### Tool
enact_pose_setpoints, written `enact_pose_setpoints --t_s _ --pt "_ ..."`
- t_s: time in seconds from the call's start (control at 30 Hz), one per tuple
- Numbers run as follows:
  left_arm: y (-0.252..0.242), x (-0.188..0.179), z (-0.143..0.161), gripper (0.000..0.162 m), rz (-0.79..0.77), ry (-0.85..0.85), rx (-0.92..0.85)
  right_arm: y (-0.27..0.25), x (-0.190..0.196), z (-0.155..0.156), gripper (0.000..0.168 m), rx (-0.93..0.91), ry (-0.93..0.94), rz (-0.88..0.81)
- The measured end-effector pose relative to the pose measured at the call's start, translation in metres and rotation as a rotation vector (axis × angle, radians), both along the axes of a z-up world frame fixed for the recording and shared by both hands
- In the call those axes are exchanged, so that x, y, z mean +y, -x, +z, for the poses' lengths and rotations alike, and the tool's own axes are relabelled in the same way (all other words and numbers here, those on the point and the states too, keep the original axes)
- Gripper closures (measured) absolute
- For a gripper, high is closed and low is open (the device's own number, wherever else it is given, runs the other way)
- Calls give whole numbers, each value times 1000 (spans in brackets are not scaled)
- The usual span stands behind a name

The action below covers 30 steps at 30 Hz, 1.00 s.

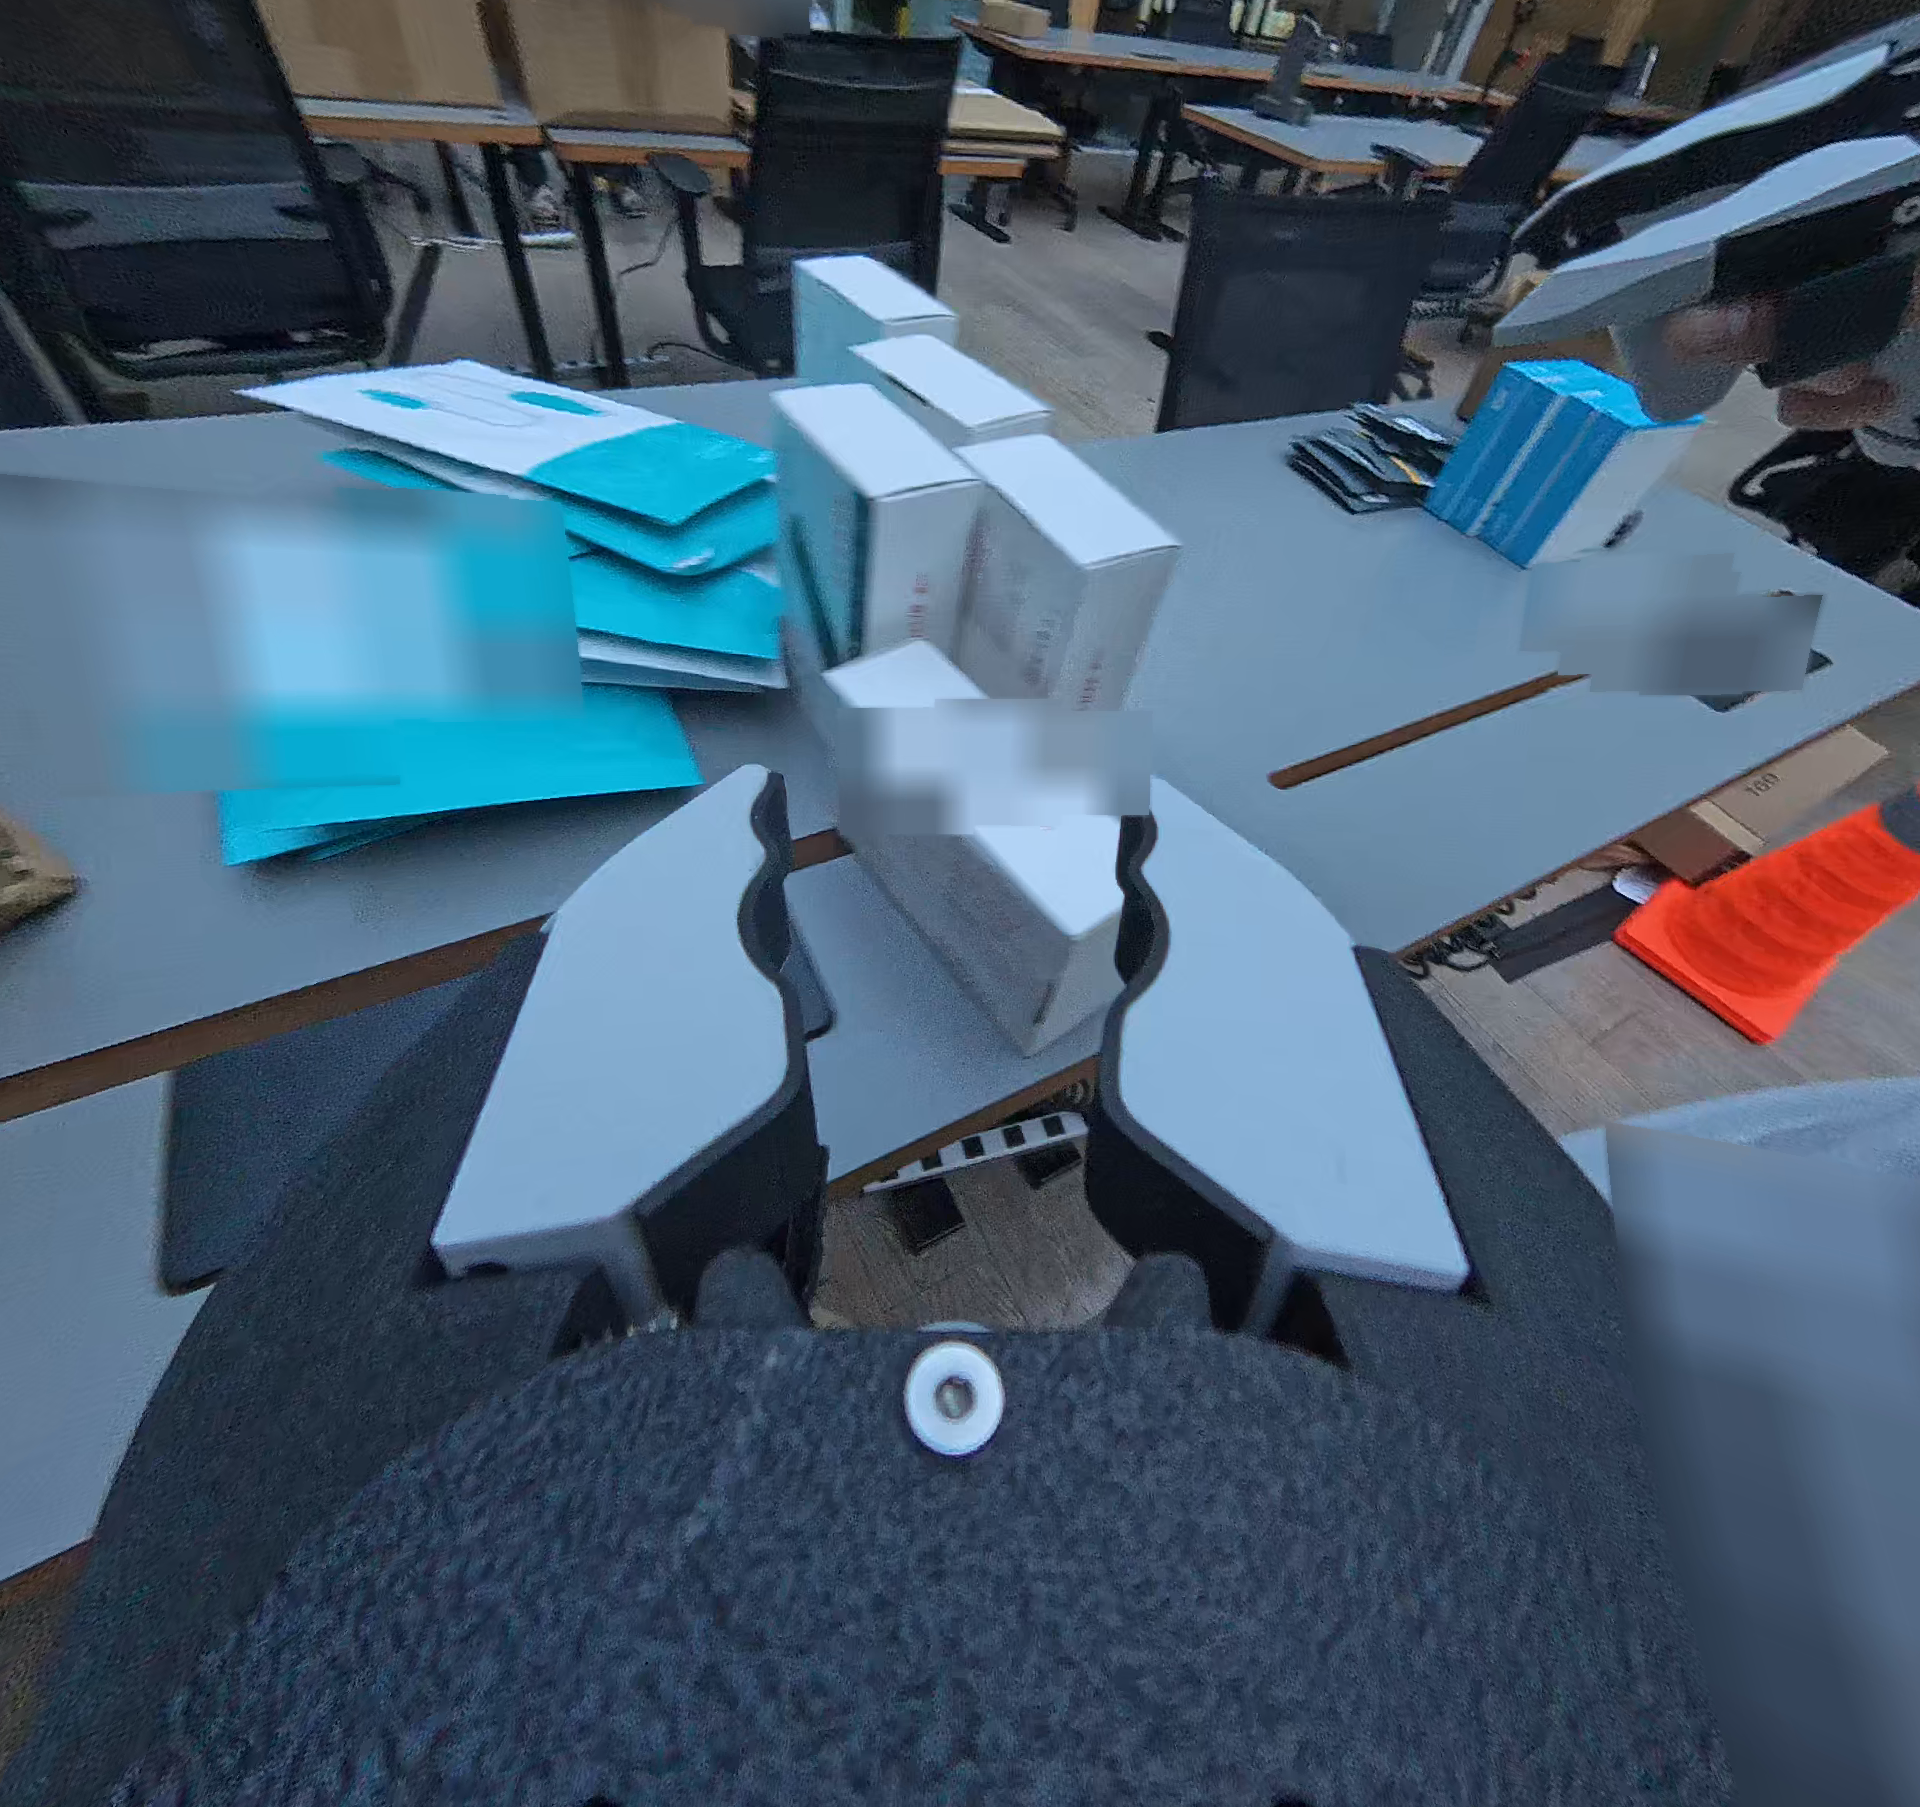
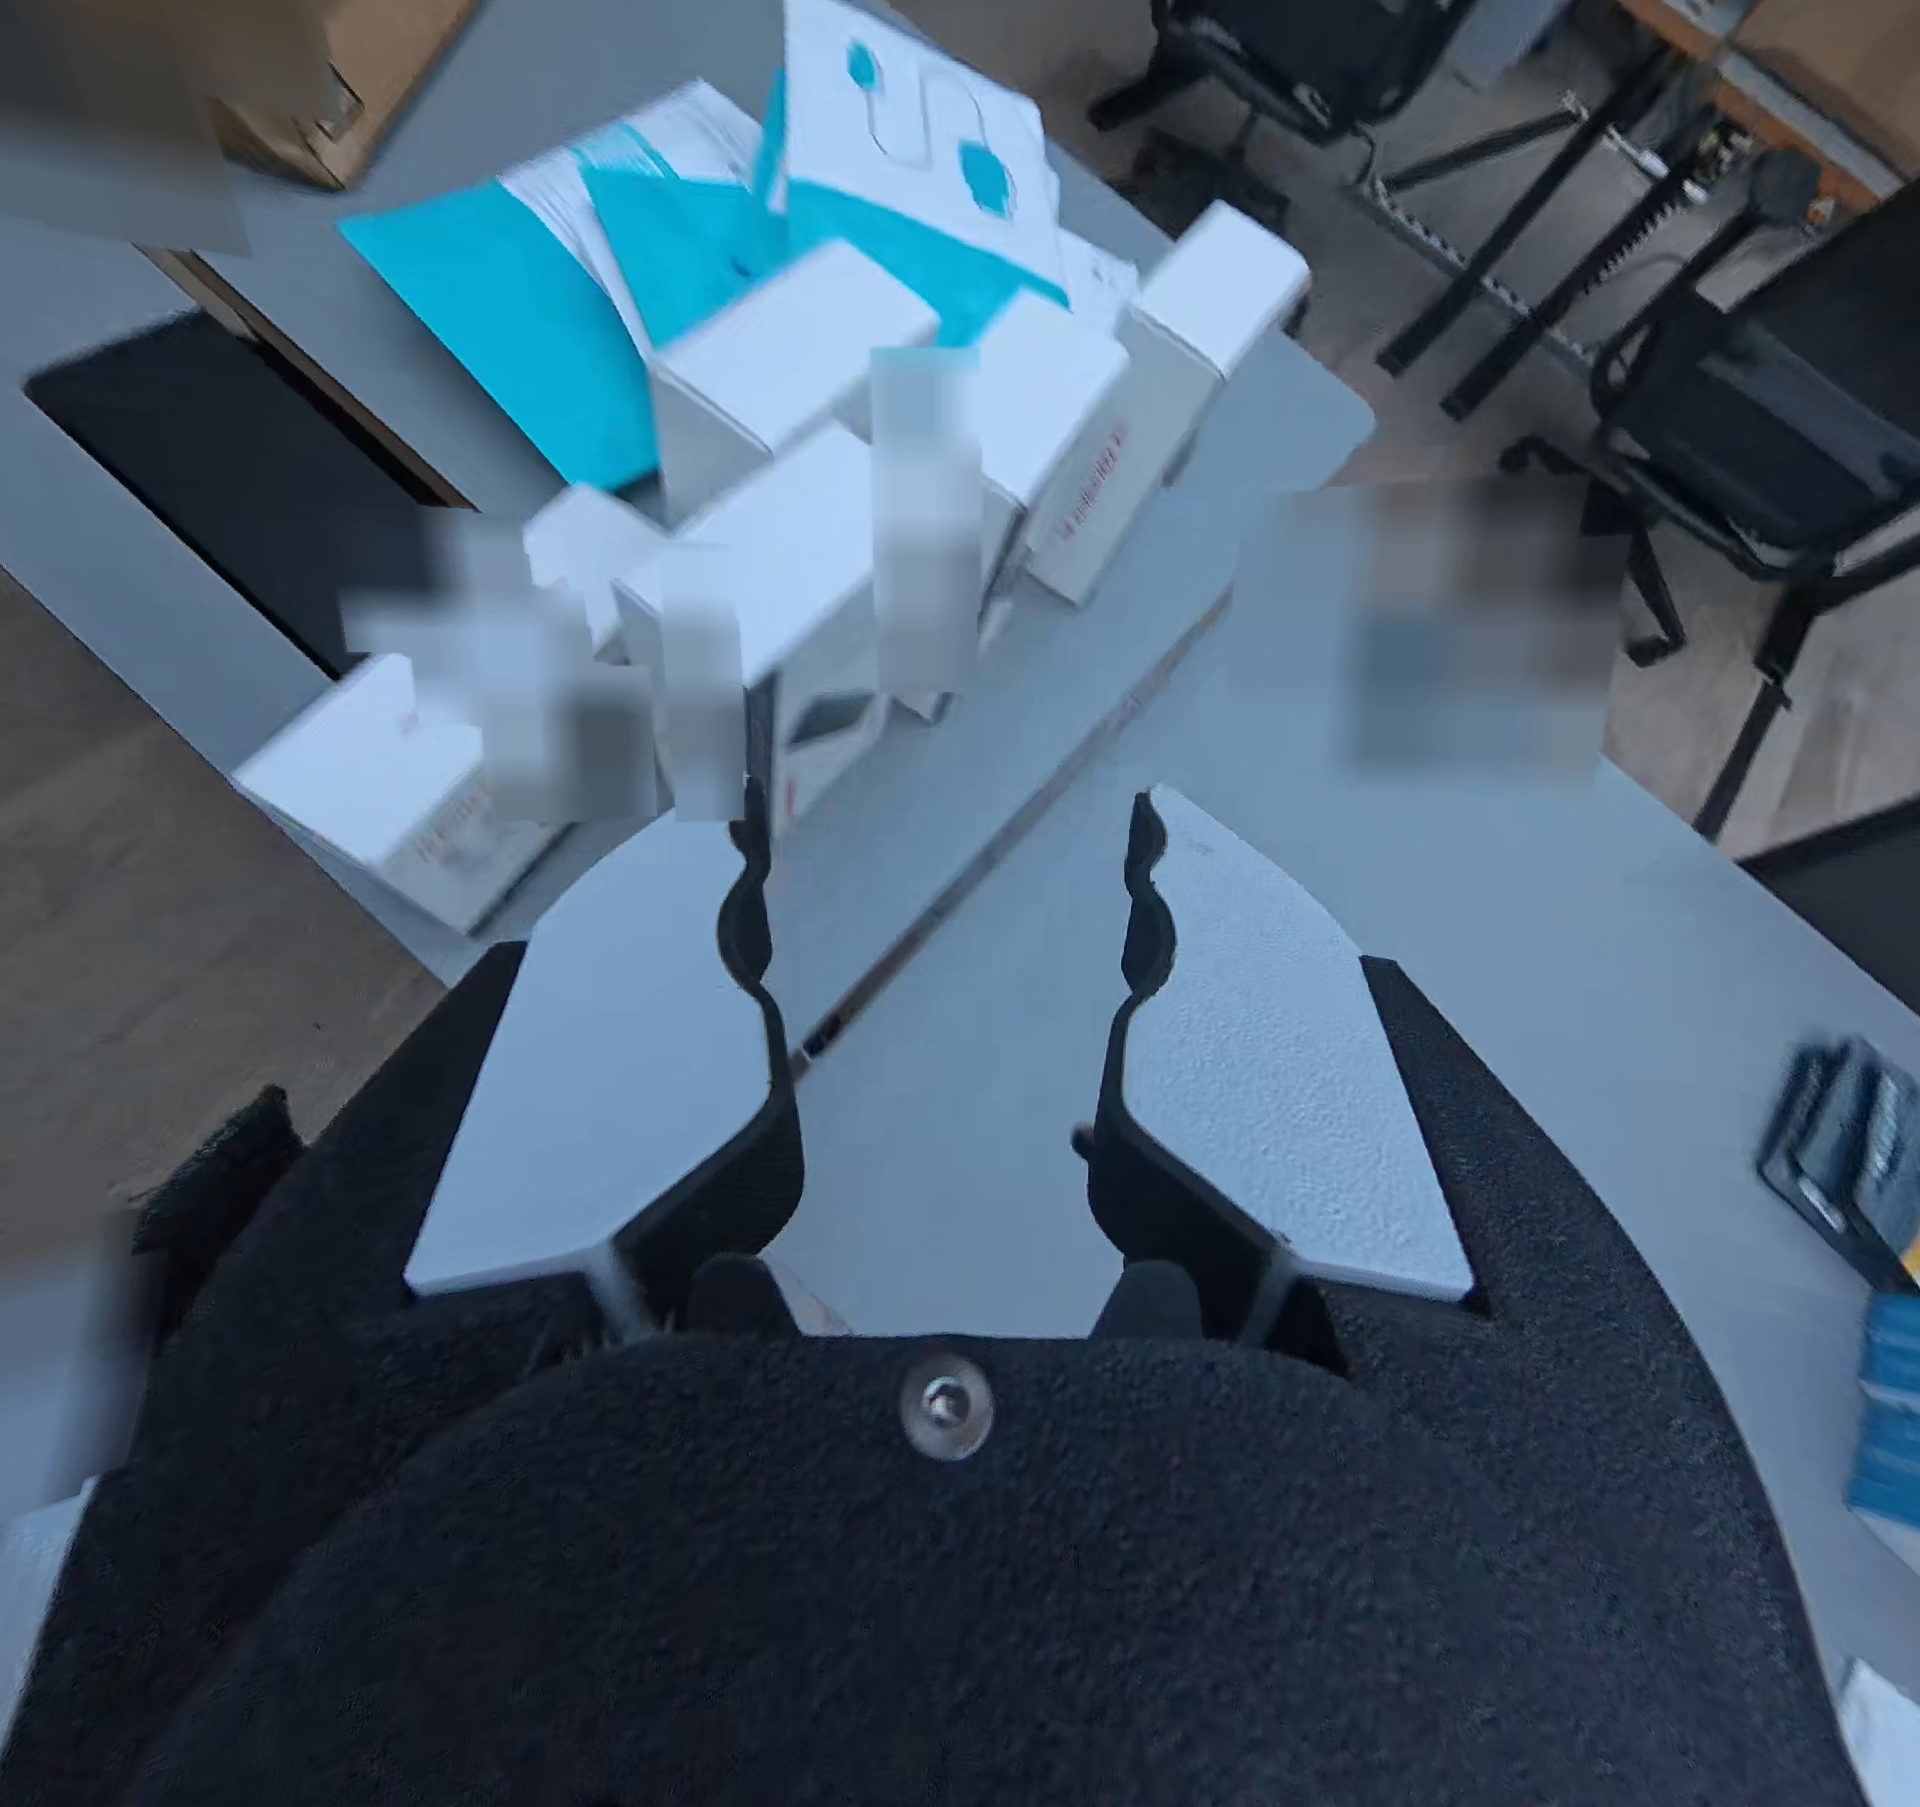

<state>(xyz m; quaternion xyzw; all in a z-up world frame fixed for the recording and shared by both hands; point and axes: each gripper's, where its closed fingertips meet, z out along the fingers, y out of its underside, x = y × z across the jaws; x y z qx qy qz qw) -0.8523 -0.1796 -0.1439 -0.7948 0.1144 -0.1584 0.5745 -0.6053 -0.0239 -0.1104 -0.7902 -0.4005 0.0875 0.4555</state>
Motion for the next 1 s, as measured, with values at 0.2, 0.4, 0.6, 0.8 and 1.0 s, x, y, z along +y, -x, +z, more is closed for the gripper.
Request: enact_pose_setpoints --t_s 0.2,0.4,0.6,0.8,1.0 --pt "-191 -7 -12 103 -142 70 -28 -195 -1 -33 104 -32 80 -139" --pt "-354 28 -36 104 -197 155 -74 -376 23 -88 104 -119 112 -219" --pt "-531 106 -66 107 -186 192 -92 -587 66 -190 109 -258 109 -142" --pt "-676 124 -58 109 -145 310 -87 -812 151 -267 122 -94 147 -139" --pt "-745 110 -71 109 -121 470 2 -920 285 -310 116 -157 246 -2"
